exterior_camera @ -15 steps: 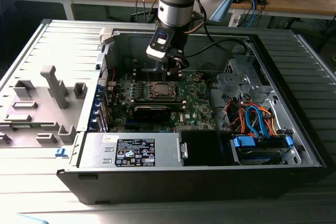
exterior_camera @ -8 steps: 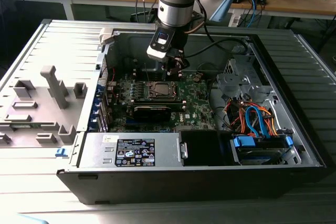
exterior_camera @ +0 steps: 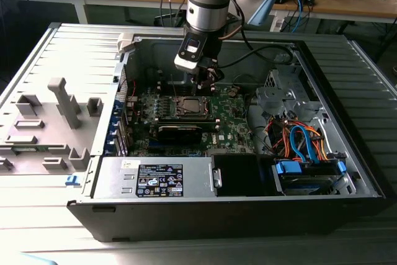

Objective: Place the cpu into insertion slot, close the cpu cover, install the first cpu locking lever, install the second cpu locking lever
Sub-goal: 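Install the first cpu locking lever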

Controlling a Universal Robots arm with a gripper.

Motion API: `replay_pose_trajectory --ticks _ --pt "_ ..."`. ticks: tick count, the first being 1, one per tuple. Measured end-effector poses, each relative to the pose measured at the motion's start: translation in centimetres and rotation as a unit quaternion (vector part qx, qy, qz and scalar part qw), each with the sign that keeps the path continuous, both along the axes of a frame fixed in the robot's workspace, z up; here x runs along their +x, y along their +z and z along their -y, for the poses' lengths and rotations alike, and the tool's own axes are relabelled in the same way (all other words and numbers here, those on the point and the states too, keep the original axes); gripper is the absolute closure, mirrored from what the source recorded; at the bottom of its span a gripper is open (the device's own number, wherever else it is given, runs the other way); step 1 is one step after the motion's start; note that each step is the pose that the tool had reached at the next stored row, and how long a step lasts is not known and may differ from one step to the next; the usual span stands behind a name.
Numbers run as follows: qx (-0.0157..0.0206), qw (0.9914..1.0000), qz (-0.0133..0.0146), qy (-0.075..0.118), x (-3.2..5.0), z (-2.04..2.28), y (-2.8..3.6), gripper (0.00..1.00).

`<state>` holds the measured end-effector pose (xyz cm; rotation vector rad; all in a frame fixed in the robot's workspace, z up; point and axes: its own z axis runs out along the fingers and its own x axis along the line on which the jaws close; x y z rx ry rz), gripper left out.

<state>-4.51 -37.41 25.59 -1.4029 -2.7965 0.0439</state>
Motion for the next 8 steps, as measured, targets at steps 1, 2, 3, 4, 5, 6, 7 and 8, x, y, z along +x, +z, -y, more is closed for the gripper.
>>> replay_pose_trajectory --ticks 1,2,3,4,5,6,7,8 --pt "0.0000 1.00000 0.0000 0.001 0.00 0.00 0.00 0.89" --pt "0.0000 1.00000 0.0000 0.002 0.00 0.00 0.00 0.89" --pt "0.0000 0.99999 0.0000 0.003 0.00 0.00 0.00 0.89" --pt "0.0000 0.99999 0.0000 0.004 0.00 0.00 0.00 0.89" --pt "0.0000 0.99999 0.0000 0.005 0.00 0.00 0.00 0.89" --pt "0.0000 0.99998 0.0000 0.007 0.00 0.00 0.00 0.89" --pt "0.0000 0.99997 0.0000 0.008 0.00 0.00 0.00 0.89" --pt "0.0000 0.99996 0.0000 0.009 0.00 0.00 0.00 0.89"
